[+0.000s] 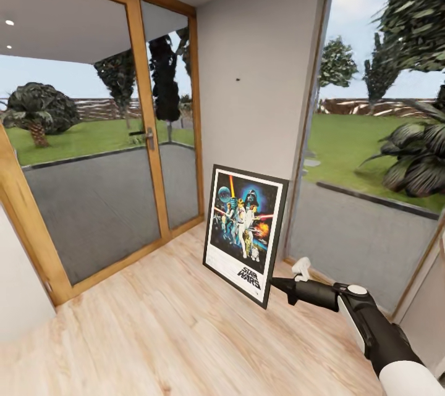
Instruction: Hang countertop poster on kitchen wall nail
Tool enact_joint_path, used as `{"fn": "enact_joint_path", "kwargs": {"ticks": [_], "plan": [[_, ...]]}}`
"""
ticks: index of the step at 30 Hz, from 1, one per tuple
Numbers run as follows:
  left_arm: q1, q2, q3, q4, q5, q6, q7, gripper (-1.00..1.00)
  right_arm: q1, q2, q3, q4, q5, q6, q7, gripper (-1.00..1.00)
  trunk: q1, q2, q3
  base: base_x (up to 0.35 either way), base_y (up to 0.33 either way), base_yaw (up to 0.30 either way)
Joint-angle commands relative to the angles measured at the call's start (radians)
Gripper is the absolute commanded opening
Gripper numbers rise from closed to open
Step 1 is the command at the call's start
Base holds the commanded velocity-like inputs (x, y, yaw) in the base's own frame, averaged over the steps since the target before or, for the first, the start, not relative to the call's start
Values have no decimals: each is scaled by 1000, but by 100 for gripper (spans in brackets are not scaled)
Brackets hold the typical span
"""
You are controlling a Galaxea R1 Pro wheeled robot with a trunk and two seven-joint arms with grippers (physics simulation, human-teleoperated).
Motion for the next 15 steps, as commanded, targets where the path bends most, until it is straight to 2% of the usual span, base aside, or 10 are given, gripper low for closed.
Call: {"fn": "enact_joint_path", "kwargs": {"ticks": [1,15], "plan": [[0,0,2,0,3,2,-5,100,0,1,-2,-1,-1,11,6,-100,1,0,0,211,293,0],[0,0,2,0,3,2,-5,100,3,1,-2,-1,-1,10,6,-100,1,0,0,216,292,0]]}}
